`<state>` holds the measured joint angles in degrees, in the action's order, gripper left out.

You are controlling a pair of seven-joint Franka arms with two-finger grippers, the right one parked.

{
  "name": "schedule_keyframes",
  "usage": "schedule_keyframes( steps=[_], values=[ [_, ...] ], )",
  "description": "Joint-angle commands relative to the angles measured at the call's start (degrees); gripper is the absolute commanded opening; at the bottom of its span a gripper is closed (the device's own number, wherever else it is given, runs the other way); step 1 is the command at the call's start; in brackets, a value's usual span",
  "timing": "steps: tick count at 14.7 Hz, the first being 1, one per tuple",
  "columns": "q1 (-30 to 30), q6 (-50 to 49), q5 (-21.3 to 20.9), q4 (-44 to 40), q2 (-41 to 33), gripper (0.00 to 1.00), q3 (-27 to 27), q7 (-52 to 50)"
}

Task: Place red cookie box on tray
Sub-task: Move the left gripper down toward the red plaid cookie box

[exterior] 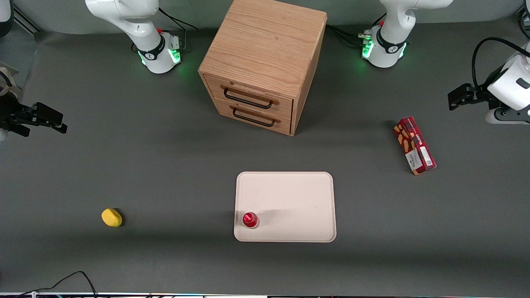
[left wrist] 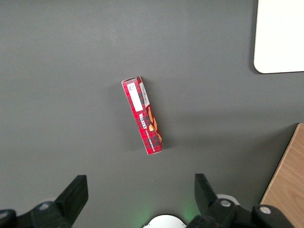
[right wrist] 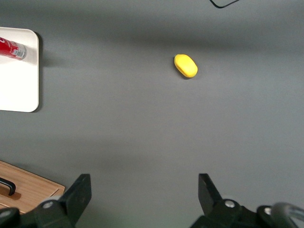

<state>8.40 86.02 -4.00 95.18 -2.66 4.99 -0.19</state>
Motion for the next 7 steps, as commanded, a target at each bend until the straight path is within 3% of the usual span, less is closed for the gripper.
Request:
schedule_keyframes(
  steps=[1, 7],
  values=[
    [-0.2, -2.0, -0.1, -2.4, 0.7, 1.00, -0.4, -0.2],
    [0.3, -3.1, -0.7, -0.4, 2.3, 1.00, -0.4, 0.5]
  ],
)
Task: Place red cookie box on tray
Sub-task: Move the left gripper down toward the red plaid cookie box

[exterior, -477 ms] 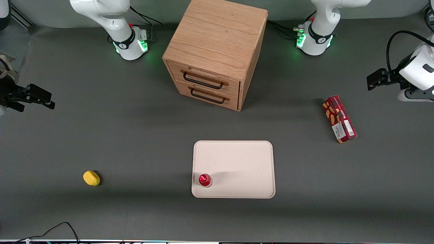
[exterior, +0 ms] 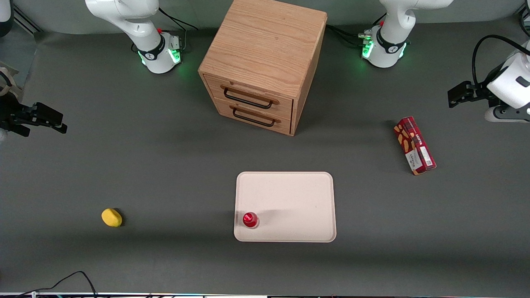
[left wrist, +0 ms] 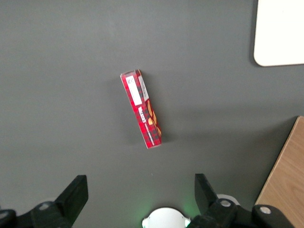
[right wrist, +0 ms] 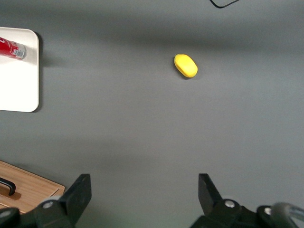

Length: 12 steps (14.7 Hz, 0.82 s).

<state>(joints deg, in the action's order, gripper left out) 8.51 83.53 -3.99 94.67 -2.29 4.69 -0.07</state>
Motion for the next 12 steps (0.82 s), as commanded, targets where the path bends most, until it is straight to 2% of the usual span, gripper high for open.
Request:
schedule_keyframes(
  steps=[1, 4, 6, 10, 12],
  values=[
    [0.0, 0.4, -0.3, 1.5, 3.0, 1.00, -0.1, 0.3],
    [-0.4, 11.5, 0.0, 10.5, 4.8, 1.00, 0.3, -0.4],
    [-0.5, 20.0, 0.1, 16.0, 5.9, 1.00, 2.4, -0.3],
    [-0.6, 31.2, 3.4, 22.0, 9.6, 1.00, 4.7, -0.3],
    [-0.6, 38.1, 5.0, 28.4, 9.2, 1.00, 5.6, 0.0]
  ],
)
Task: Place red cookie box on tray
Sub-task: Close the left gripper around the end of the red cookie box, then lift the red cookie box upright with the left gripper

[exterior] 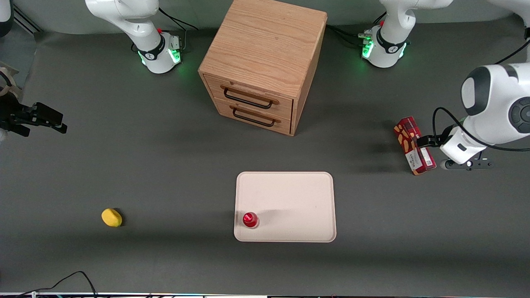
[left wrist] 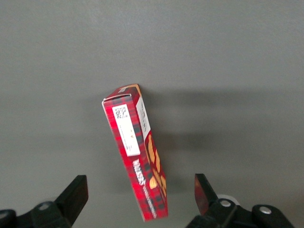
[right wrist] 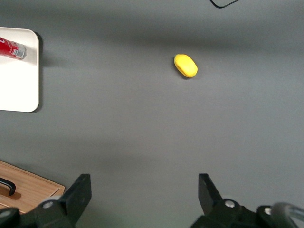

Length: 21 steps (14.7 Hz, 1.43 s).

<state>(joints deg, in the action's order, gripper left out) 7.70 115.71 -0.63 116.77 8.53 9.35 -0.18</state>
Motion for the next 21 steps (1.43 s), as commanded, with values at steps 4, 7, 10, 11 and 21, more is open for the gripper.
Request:
schedule_keyframes(
  steps=[4, 7, 10, 11, 21],
  values=[
    [0.1, 16.0, 1.7, 13.1, -1.7, 1.00, 2.0, 0.8],
    [0.1, 21.0, 1.9, 15.7, -0.8, 1.00, 2.0, 0.8],
    [0.0, 25.2, 1.9, 16.2, 1.7, 1.00, 2.0, 1.8],
    [-0.1, 26.6, 2.1, 16.2, 2.4, 1.00, 2.0, 2.2],
    [-0.2, 29.1, 8.7, 17.0, 4.2, 0.00, 2.4, 9.6]
  ],
)
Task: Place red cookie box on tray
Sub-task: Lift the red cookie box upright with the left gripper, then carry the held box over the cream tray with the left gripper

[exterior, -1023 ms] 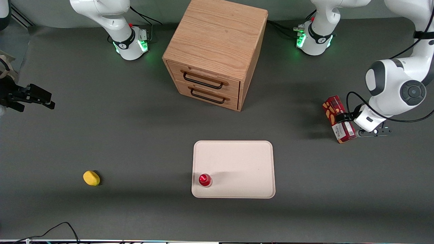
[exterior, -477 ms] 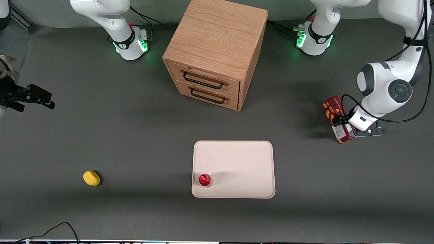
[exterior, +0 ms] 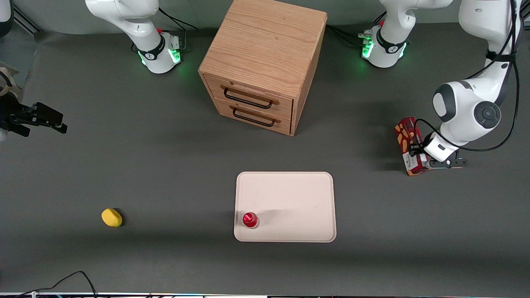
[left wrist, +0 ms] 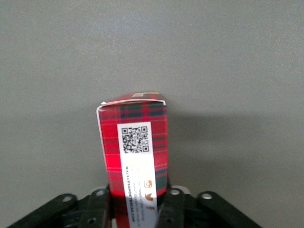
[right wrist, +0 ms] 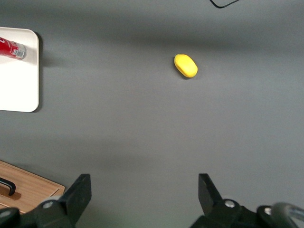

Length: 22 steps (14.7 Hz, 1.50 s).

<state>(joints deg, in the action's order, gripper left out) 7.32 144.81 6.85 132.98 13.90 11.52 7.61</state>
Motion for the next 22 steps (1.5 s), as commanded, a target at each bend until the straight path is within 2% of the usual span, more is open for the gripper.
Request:
schedule_keyframes(
  steps=[1, 5, 7, 8, 10, 14, 16, 18, 20, 22],
  values=[
    [0.2, -0.5, 1.2, 0.8, -1.8, 0.00, 0.3, 1.8],
    [1.5, -10.8, 1.2, -2.0, -8.3, 0.00, 0.0, 0.5],
    [1.6, -20.0, 0.5, -6.7, -11.2, 0.00, -0.1, 0.6],
    [1.7, -30.4, -0.1, -13.1, -12.1, 0.00, -0.1, 0.6],
    [1.7, -43.1, -4.0, -22.4, -12.9, 0.00, -0.2, 0.5],
    [3.0, -64.9, -5.7, -40.7, -12.9, 0.00, -0.4, -1.5],
    [3.5, -69.7, -5.8, -45.5, -12.8, 0.00, -1.1, -2.2],
    [3.6, -70.5, -5.7, -47.5, -12.7, 0.00, -3.3, -5.3],
    [3.7, -69.8, -5.2, -48.0, -12.0, 0.00, -7.8, -11.4],
    [3.8, -68.8, -4.8, -49.0, -9.4, 0.00, -14.4, -22.4]
  ],
)
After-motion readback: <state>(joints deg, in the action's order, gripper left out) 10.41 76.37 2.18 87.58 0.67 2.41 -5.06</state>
